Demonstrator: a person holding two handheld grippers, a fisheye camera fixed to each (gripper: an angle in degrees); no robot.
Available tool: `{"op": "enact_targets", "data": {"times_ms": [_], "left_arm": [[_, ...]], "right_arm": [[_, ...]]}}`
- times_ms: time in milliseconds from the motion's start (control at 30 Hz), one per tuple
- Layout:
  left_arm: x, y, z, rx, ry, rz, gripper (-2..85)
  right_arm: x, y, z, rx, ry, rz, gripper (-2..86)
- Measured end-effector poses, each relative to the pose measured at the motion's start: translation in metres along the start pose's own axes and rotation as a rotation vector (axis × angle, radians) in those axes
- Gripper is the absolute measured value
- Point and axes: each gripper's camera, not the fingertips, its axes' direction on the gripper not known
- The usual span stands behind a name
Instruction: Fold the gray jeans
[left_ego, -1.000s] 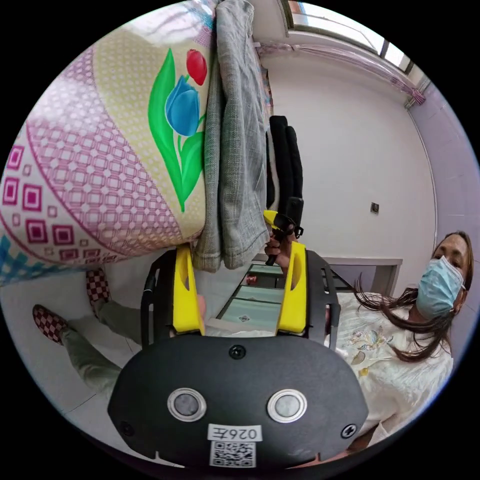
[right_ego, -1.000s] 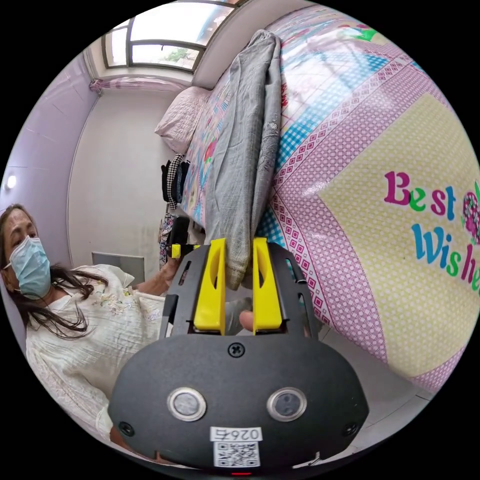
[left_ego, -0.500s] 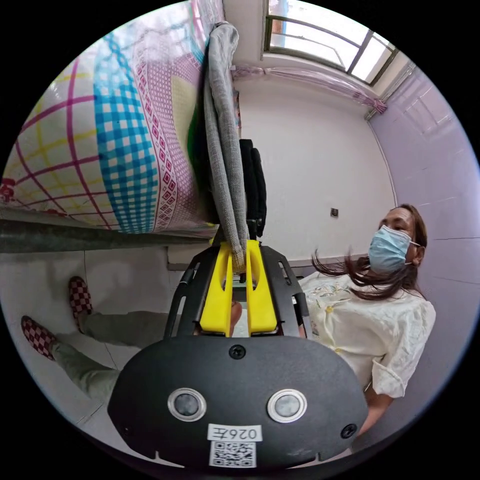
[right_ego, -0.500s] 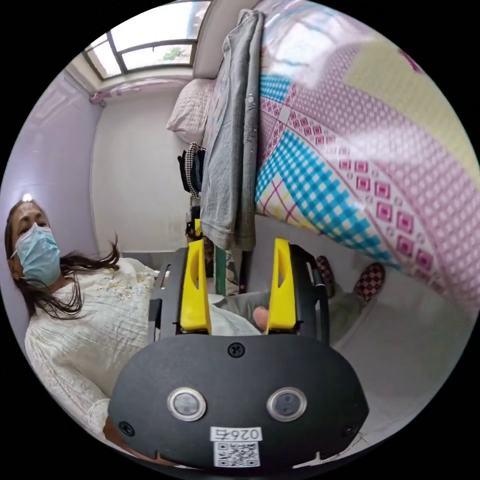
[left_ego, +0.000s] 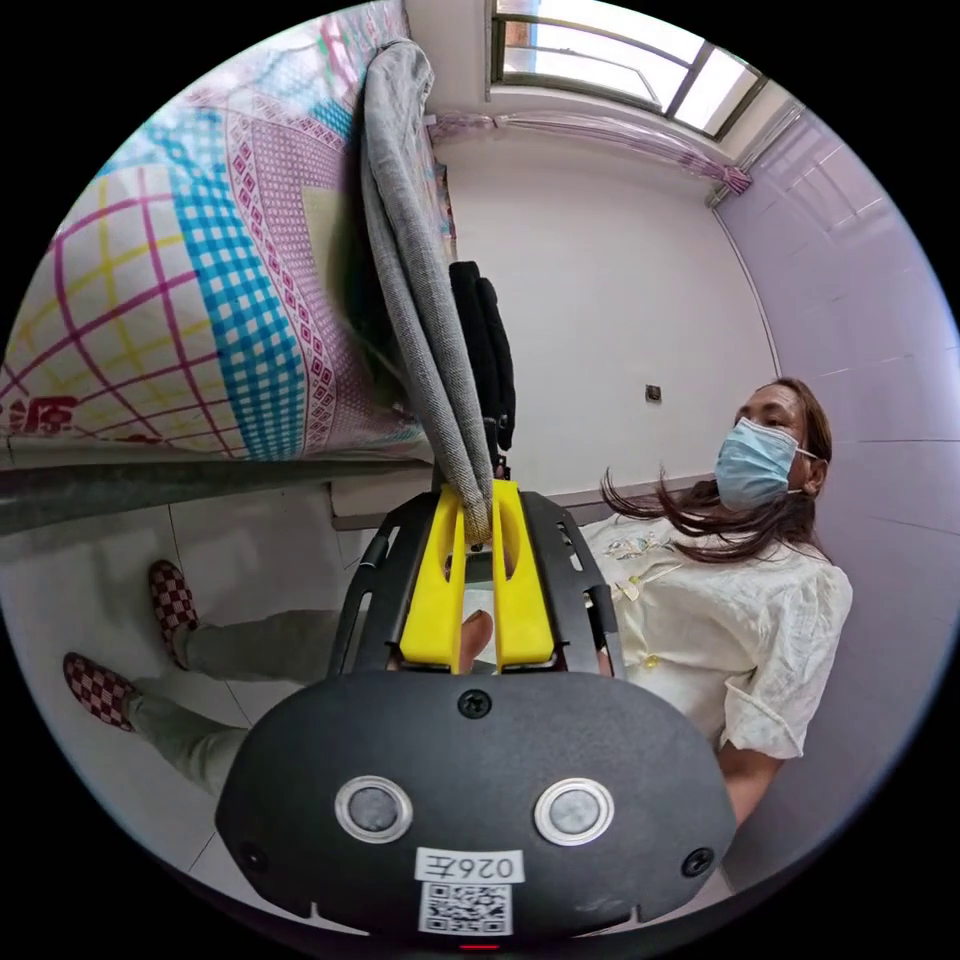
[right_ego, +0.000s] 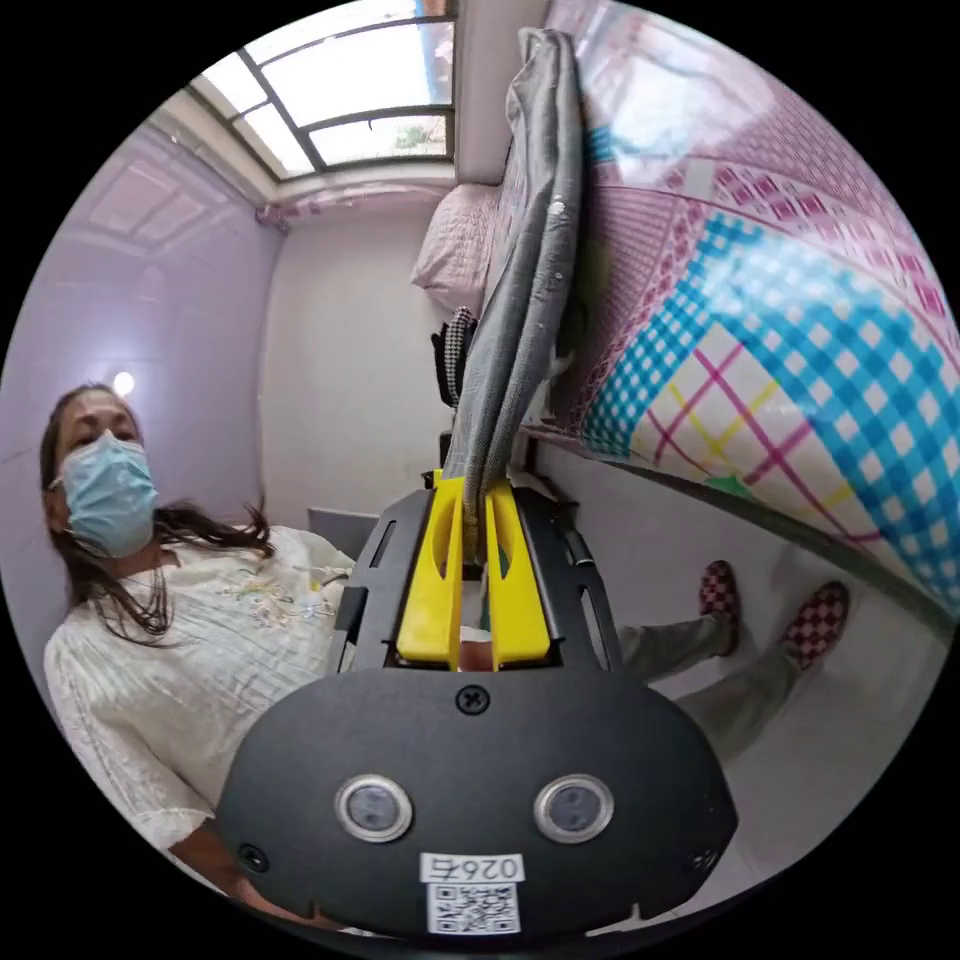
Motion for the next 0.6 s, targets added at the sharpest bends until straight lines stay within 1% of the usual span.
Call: {"op": "enact_targets", "data": {"times_ms": [67,100,133,167,200,233,267,300,333,367,400,433,500,600], "left_arm": [[0.005,-0.003,0.005,0.044,0.061,0.009,4.5],[0.030,-0.012,0.005,0.120,0.108,0.110,4.4],[0.049,-0.019,0.005,0.148,0.123,0.187,4.4],[0.090,-0.032,0.008,0.159,0.119,0.341,4.5],[0.128,-0.037,0.013,0.122,0.041,0.475,4.5],[0.143,-0.034,0.018,0.097,-0.025,0.516,4.5],[0.156,-0.021,0.029,0.036,-0.157,0.531,4.6],[0.149,-0.004,0.040,-0.051,-0.246,0.486,4.6],[0.138,0.005,0.047,-0.098,-0.278,0.435,4.6],[0.108,0.026,0.060,-0.164,-0.298,0.317,4.5],[0.074,0.049,0.071,-0.183,-0.244,0.209,4.5],[0.056,0.060,0.076,-0.189,-0.199,0.155,4.5],[-0.001,0.099,0.091,-0.160,-0.023,-0.005,4.4],[-0.018,0.135,0.107,-0.099,0.088,-0.062,4.5]], "right_arm": [[0.004,-0.017,0.007,-0.039,0.016,0.020,-0.8],[-0.007,-0.038,0.003,0.000,-0.055,0.007,-0.9],[-0.044,-0.068,-0.006,0.083,-0.154,-0.101,-1.0],[-0.072,-0.084,-0.008,0.083,-0.159,-0.187,-0.9],[-0.137,-0.104,-0.012,0.070,-0.032,-0.398,-0.9],[-0.184,-0.100,-0.009,0.079,0.162,-0.553,-0.9],[-0.194,-0.093,-0.004,0.090,0.241,-0.573,-0.9],[-0.181,-0.076,0.014,0.068,0.327,-0.528,-0.8],[-0.136,-0.059,0.040,-0.034,0.343,-0.398,-0.8],[-0.104,-0.050,0.052,-0.078,0.313,-0.296,-0.8],[-0.042,-0.024,0.071,-0.085,0.237,-0.097,-0.9],[0.004,0.003,0.084,-0.055,0.195,0.005,-1.0],[0.052,0.034,0.106,-0.059,0.147,0.121,-1.0],[0.069,0.062,0.134,-0.013,0.153,0.135,-0.9]]}}
